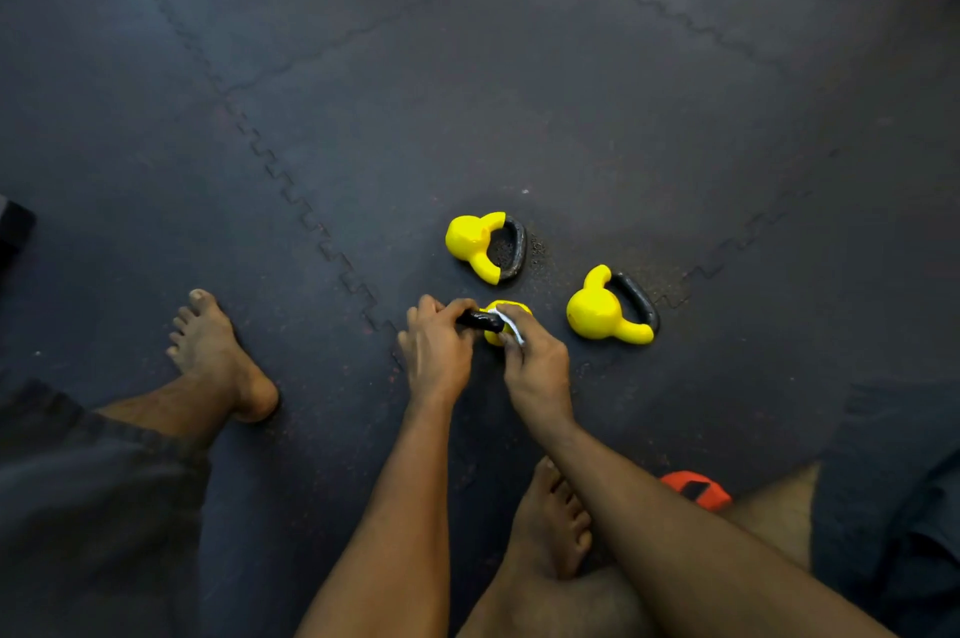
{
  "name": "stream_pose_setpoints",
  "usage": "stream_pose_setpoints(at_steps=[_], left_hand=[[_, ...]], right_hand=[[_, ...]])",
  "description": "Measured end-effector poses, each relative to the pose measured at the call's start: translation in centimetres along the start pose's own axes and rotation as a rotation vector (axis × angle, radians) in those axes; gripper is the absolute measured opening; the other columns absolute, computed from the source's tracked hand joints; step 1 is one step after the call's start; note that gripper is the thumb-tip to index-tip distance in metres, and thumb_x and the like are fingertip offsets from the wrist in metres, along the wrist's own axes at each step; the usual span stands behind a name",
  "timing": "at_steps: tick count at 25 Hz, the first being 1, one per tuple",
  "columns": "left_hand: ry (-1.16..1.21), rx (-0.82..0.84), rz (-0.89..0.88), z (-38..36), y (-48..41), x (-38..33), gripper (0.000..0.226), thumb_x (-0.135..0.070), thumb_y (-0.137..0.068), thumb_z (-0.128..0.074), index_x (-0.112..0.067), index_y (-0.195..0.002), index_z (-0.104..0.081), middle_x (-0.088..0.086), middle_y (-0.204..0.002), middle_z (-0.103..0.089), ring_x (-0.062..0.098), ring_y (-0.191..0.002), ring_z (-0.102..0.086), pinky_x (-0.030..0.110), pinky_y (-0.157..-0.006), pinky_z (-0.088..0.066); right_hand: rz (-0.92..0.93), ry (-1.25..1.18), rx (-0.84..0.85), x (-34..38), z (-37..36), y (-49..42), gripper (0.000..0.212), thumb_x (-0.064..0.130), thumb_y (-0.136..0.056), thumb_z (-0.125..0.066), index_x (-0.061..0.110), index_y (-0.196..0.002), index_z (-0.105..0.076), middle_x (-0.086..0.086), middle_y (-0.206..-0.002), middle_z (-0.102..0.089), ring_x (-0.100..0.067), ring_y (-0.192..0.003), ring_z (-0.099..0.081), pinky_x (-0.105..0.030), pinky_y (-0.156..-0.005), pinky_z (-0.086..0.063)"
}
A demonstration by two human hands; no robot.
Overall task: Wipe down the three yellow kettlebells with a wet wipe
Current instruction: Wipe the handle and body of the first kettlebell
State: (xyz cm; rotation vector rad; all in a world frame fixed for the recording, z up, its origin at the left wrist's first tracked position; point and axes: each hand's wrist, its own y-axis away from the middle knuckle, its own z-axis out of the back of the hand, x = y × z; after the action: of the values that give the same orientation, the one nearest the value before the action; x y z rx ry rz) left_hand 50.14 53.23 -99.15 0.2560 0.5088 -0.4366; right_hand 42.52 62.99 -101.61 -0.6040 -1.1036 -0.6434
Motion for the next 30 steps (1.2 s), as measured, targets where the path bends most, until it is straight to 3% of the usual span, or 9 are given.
stream_pose_setpoints(at_steps=[3, 8, 10, 13, 19, 22, 24, 27, 30], left_hand=[[0.004, -0.008, -0.015, -0.1, -0.4, -0.1, 0.029, -0.036, -0.08, -0.075, -0.033, -0.108, -0.07, -0.005, -0.11, -0.055, 0.02, -0.109, -0.046, 0.044, -0.094, -0.038], [0.345, 0.003, 0.019, -1.4, 1.3, -0.5, 0.013, -0.029, -0.08, -0.075, -0.02, -0.085, -0.068, -0.003, -0.069, -0.062, 0.023, -0.072, -0.062, 0.035, -0.062, -0.046], [0.366, -0.001, 0.031, -1.6, 1.4, -0.3, 0.013, -0.028, -0.081, -0.075, -0.018, -0.085, -0.068, 0.0, -0.072, -0.066, 0.022, -0.071, -0.062, 0.039, -0.064, -0.05], [0.396, 0.033, 0.038, -1.5, 1.3, -0.1, 0.018, -0.03, -0.082, -0.075, -0.013, -0.086, -0.069, 0.006, -0.075, -0.068, 0.024, -0.074, -0.064, 0.043, -0.066, -0.051], [0.396, 0.123, 0.001, -1.5, 1.4, 0.2, 0.026, -0.03, -0.084, -0.073, -0.016, -0.069, -0.058, -0.003, -0.058, -0.052, 0.006, -0.055, -0.044, 0.023, -0.052, -0.035], [0.432, 0.093, 0.048, -1.3, 1.3, 0.9, 0.026, -0.03, -0.087, -0.07, -0.013, -0.071, -0.06, 0.006, -0.063, -0.06, 0.009, -0.058, -0.046, 0.023, -0.053, -0.034], [0.424, 0.089, 0.045, -1.3, 1.1, 1.1, 0.025, -0.03, -0.088, -0.069, -0.008, -0.077, -0.063, 0.012, -0.069, -0.063, 0.014, -0.063, -0.049, 0.027, -0.056, -0.036], [0.414, 0.072, 0.048, -1.3, 0.9, 0.8, 0.025, -0.033, -0.088, -0.069, -0.009, -0.08, -0.065, 0.007, -0.067, -0.061, 0.015, -0.063, -0.051, 0.029, -0.057, -0.037], [0.421, 0.068, 0.061, -1.4, 0.6, 1.0, 0.026, -0.034, -0.089, -0.067, -0.01, -0.079, -0.064, 0.007, -0.069, -0.064, 0.016, -0.064, -0.053, 0.026, -0.056, -0.039]], right_hand=[[-0.099, -0.09, -0.125, 0.1, 0.4, -0.8, 0.033, 0.003, -0.091, -0.059, 0.016, -0.12, -0.069, 0.004, -0.118, -0.071, -0.005, -0.112, -0.063, -0.018, -0.097, -0.047], [-0.283, -0.132, -0.106, 0.1, 0.9, -2.3, 0.033, 0.006, -0.092, -0.058, 0.018, -0.119, -0.07, 0.004, -0.115, -0.072, -0.001, -0.103, -0.065, -0.019, -0.091, -0.051], [-0.313, -0.111, -0.077, 0.5, 0.9, -2.7, 0.029, 0.012, -0.092, -0.058, 0.02, -0.115, -0.073, 0.007, -0.109, -0.073, 0.0, -0.094, -0.066, -0.015, -0.08, -0.052], [-0.341, -0.091, -0.102, 0.9, 0.7, -3.2, 0.021, 0.017, -0.09, -0.06, 0.017, -0.101, -0.078, 0.004, -0.089, -0.077, -0.005, -0.08, -0.067, -0.024, -0.068, -0.053], [-0.382, -0.044, -0.095, 0.8, 0.5, -3.3, 0.026, 0.013, -0.089, -0.059, 0.015, -0.111, -0.074, -0.003, -0.102, -0.076, -0.014, -0.09, -0.069, -0.034, -0.081, -0.057], [-0.378, -0.081, -0.029, 0.5, 0.8, -3.4, 0.025, 0.016, -0.086, -0.061, 0.015, -0.106, -0.076, -0.001, -0.097, -0.076, -0.016, -0.089, -0.069, -0.024, -0.075, -0.056], [-0.374, -0.045, -0.118, 0.1, 1.3, -3.8, 0.024, 0.015, -0.085, -0.061, 0.016, -0.103, -0.077, 0.0, -0.09, -0.075, -0.017, -0.082, -0.068, -0.016, -0.064, -0.05], [-0.342, 0.144, -0.148, -0.7, 0.9, -4.0, 0.03, 0.014, -0.093, -0.055, 0.02, -0.118, -0.071, -0.009, -0.108, -0.074, -0.027, -0.097, -0.068, -0.032, -0.08, -0.053], [-0.155, 0.174, 0.048, -1.2, -1.1, -2.5, 0.037, 0.011, -0.097, -0.051, 0.016, -0.133, -0.059, -0.009, -0.138, -0.057, -0.02, -0.133, -0.048, -0.028, -0.109, -0.039]])
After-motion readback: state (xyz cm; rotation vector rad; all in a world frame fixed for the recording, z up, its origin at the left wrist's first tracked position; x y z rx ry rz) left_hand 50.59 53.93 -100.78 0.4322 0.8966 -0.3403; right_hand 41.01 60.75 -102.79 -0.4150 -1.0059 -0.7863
